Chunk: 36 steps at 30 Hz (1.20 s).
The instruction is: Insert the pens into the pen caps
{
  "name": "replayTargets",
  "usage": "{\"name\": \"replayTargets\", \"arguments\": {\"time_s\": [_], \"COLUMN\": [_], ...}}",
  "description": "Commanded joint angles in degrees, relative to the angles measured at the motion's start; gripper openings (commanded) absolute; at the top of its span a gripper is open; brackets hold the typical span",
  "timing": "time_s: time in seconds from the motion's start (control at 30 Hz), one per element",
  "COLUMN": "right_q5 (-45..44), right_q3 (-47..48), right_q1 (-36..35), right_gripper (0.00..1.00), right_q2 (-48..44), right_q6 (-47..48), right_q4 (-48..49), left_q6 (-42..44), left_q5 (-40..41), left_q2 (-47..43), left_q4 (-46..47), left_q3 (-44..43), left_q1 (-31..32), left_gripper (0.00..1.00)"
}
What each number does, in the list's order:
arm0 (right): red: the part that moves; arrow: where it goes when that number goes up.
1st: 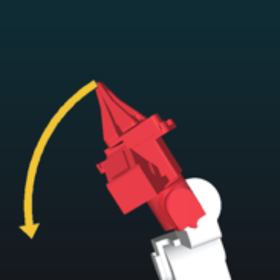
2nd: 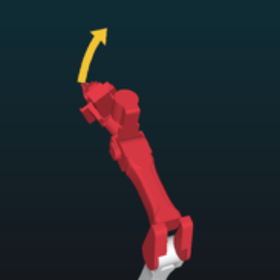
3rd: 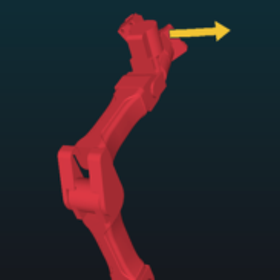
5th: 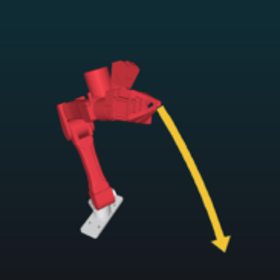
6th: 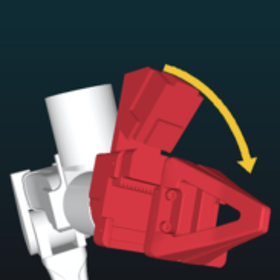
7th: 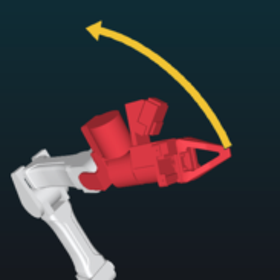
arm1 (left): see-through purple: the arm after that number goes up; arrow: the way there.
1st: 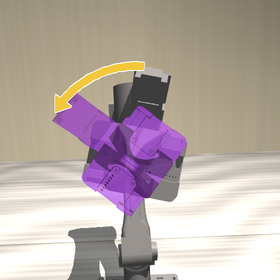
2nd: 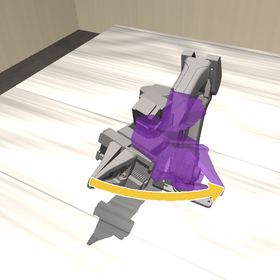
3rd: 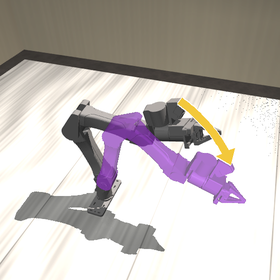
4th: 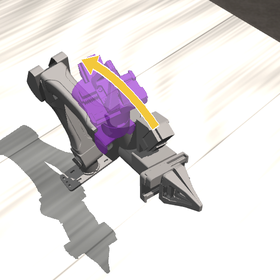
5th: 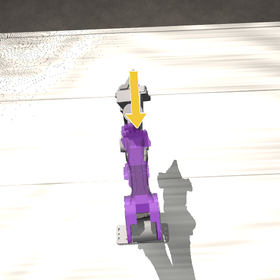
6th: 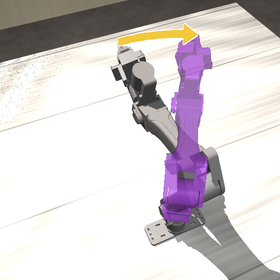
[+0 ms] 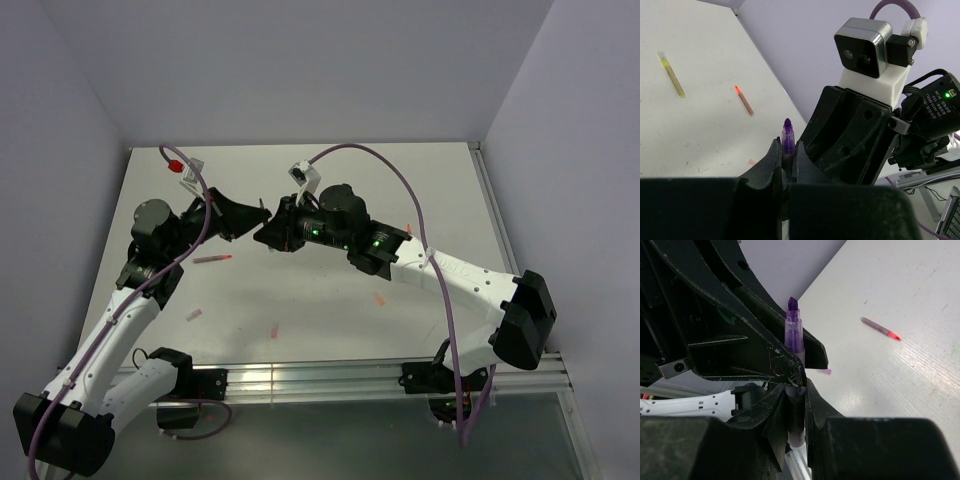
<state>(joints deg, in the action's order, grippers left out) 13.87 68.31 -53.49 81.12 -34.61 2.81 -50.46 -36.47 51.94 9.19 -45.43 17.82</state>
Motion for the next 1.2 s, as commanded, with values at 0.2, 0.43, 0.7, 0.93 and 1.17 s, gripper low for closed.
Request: {"name": "replayTargets", "arguments": {"time_s": [0.2, 0.43, 0.7, 0.93, 1.17], "right_q5": [0.63, 0.37, -2.79, -3.76, -0.08], "right_q3": [1.03, 0.33, 0.5, 1.73, 0.16], "right_q1": [-0.91, -0.91, -0.82, 2.25, 5.59], "right_gripper": [0.22, 0.02, 0.0, 0.0, 0.0], "right_q2": [-0.09, 0.35, -0.53, -2.81, -3.6], "right_q6": [0.6, 0.95, 2.0, 1.57, 2.62], "right_q4": [2.03, 1.41, -0.96, -4.04, -4.13], "left_q6": [-0.08, 0.88, 2.82, 4.13, 5.46], "left_q5": [-0.1, 0.96, 5.0, 13.25, 24.23], "left_q2": [-0.18, 0.09, -0.44, -3.33, -6.5], "left_q4": [3.64, 3.56, -1.18, -10.76, -23.33], "left_q3": [-0.63, -0.36, -0.89, -2.29, -4.49], "left_q1": [0.19, 0.19, 0.19, 0.19, 0.11], "left_gripper": [0.0, 0.0, 0.23, 0.54, 0.55]}}
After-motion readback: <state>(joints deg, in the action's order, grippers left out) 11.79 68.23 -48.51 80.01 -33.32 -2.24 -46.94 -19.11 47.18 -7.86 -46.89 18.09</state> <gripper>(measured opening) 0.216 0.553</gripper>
